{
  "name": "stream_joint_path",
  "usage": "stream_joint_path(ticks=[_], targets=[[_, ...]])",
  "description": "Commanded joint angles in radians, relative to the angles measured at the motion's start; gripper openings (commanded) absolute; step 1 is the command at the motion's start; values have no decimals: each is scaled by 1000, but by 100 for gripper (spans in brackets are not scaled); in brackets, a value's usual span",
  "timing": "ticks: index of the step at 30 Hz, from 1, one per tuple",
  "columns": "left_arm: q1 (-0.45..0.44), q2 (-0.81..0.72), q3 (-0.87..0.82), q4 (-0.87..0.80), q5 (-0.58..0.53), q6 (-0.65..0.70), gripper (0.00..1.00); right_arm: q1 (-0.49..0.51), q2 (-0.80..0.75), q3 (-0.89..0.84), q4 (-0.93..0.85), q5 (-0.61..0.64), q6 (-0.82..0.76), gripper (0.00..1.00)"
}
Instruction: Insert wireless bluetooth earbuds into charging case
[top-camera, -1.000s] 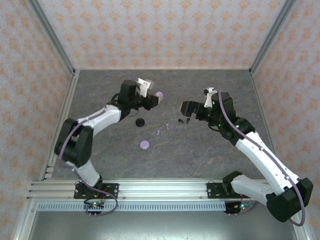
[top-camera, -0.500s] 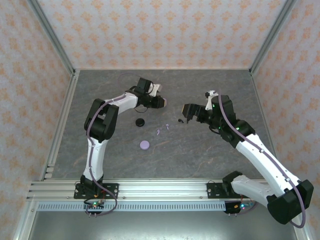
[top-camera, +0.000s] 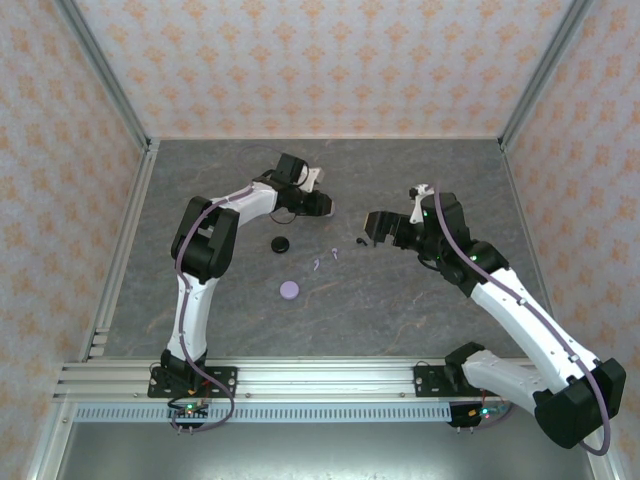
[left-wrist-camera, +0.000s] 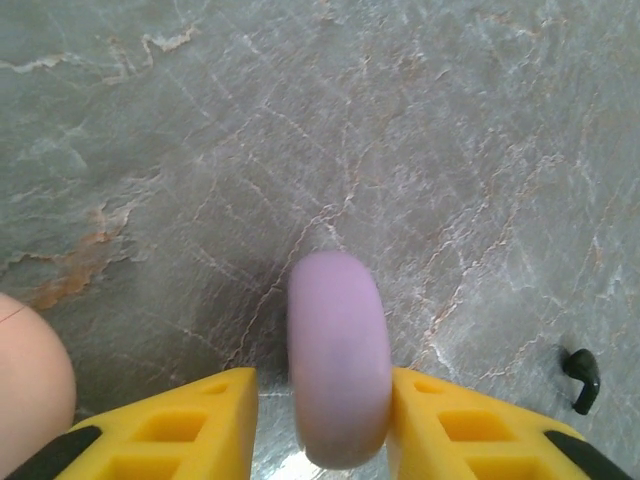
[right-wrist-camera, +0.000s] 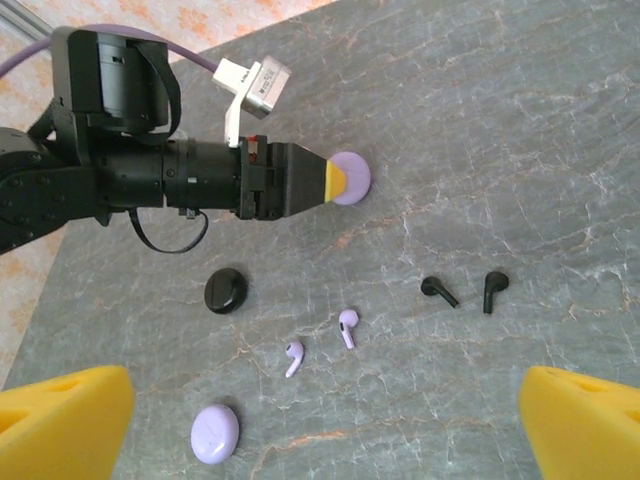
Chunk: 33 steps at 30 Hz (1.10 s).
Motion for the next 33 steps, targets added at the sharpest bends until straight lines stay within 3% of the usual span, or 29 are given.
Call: stream_joint_path(ticks=[1,7,13,21,25,28,33], targets=[[0,-35,30,-62,-37,30,39,-3,8,23,-64,42,-26,99],[1,-131,0,-93,-73,59,43,-3,16,37,-93,22,-52,99],[24,-318,-147,-35,-80,42,49,28,49,30,-118,22,-91,89],[47,-695,-528,111,-200,-17,53,270,223,63,-130,118,-160,87],[90,-863,-715,169,-258,-90,63,393,384,141,-131,136,-200,87],[154,-947,-819,188,-241,-132,71,473,516,213,-127,144,-242,88],[285,-1028,-957,208,-141,-217,76,555,726,363,-171,136,-326,88]])
